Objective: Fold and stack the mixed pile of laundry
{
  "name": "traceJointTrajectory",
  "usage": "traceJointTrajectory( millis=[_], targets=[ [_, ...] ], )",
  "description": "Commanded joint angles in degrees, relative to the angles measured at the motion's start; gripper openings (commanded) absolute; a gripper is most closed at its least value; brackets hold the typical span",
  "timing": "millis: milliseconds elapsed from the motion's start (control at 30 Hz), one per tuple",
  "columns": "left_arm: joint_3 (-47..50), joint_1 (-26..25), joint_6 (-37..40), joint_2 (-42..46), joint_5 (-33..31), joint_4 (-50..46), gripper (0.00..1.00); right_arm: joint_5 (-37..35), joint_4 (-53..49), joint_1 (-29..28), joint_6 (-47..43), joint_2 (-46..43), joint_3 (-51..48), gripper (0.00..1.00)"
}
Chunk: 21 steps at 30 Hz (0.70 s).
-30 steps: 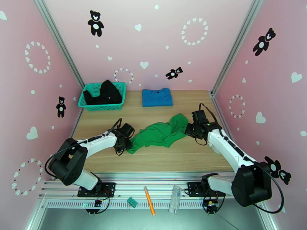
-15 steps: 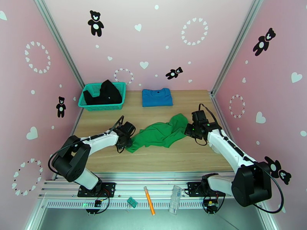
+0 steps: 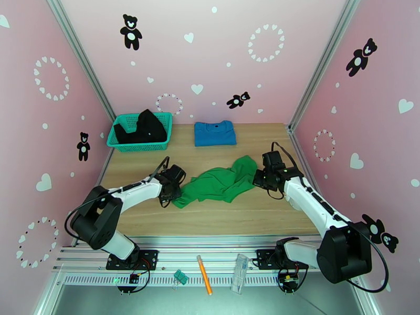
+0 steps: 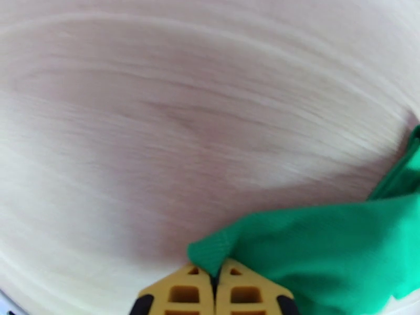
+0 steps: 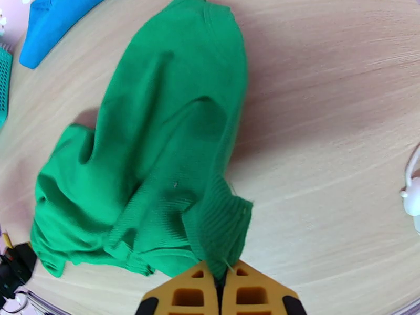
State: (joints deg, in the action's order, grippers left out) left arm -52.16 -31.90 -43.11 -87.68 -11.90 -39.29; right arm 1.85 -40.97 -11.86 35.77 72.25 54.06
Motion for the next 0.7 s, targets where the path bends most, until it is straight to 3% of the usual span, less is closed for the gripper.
traceJointTrajectory(
  millis=[0, 167, 333, 533, 667],
  targets=[
    [-10.60, 0.26, 4.70, 9.64, -5.96, -10.55, 0.00, -1.85, -6.44, 2.31, -4.97, -4.00, 8.84, 0.00],
    [-28.15, 0.93, 11.72, 16.68, -7.53, -20.24, 0.00, -1.42, -13.84, 8.08, -9.84, -7.29, 22.47, 0.00],
    [-42.70, 1.71, 17.42, 14.73, -5.24, -24.36, 0.00, 1.42, -15.85, 14.05, -11.95, -5.62, 34.08, 0.00],
    [-57.84, 6.07, 22.11, 2.80, -2.43, -24.54, 0.00, 4.88, -14.12, 17.45, -11.28, 6.22, 45.81, 0.00],
    [-73.22, 10.69, 24.58, -10.40, 1.88, -25.94, 0.00, 7.95, -13.01, 17.42, -10.31, 17.83, 55.52, 0.00]
  ],
)
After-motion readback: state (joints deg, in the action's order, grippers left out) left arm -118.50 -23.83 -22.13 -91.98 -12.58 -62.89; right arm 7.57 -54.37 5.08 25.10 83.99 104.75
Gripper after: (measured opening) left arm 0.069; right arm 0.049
